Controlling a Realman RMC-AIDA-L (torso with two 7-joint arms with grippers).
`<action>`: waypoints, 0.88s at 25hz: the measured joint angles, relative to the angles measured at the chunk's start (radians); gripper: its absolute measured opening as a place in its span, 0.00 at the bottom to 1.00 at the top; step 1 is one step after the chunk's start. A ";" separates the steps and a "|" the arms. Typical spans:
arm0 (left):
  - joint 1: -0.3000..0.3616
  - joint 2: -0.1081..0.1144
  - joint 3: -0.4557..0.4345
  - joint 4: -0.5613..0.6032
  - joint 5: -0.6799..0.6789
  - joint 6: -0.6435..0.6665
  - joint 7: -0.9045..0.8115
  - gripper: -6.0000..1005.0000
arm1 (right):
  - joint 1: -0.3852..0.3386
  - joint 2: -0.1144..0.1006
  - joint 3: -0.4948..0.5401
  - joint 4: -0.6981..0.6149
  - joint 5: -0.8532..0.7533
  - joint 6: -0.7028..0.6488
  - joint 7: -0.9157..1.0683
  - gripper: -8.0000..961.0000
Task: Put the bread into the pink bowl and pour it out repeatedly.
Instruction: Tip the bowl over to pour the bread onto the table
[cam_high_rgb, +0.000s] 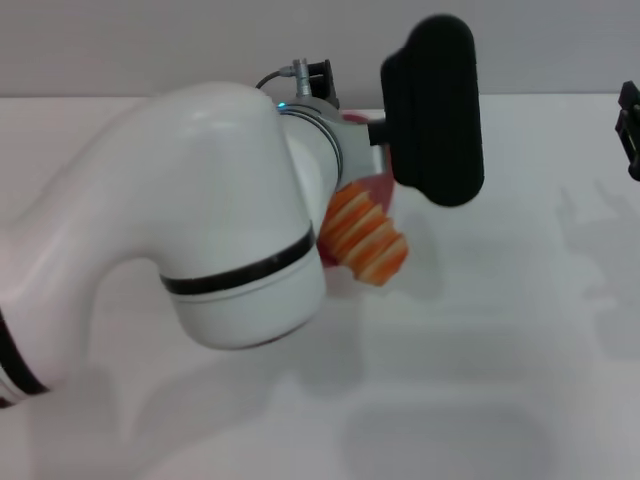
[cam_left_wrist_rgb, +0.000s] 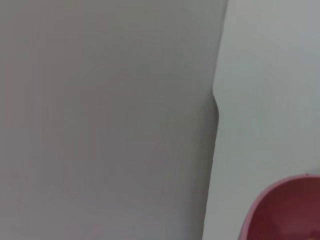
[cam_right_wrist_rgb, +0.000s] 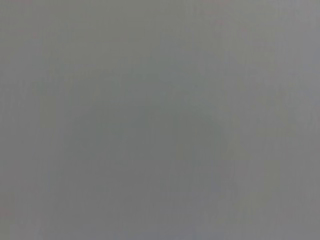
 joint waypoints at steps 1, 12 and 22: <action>0.000 0.000 0.000 0.000 0.000 0.000 0.000 0.05 | 0.000 0.000 0.000 0.000 0.000 0.000 0.000 0.48; -0.017 0.000 0.095 0.012 0.099 -0.014 0.171 0.05 | 0.013 -0.001 0.000 0.018 0.001 0.003 0.000 0.48; -0.010 0.000 0.134 0.024 0.130 -0.029 0.360 0.05 | 0.025 -0.001 0.001 0.022 0.001 0.024 0.000 0.48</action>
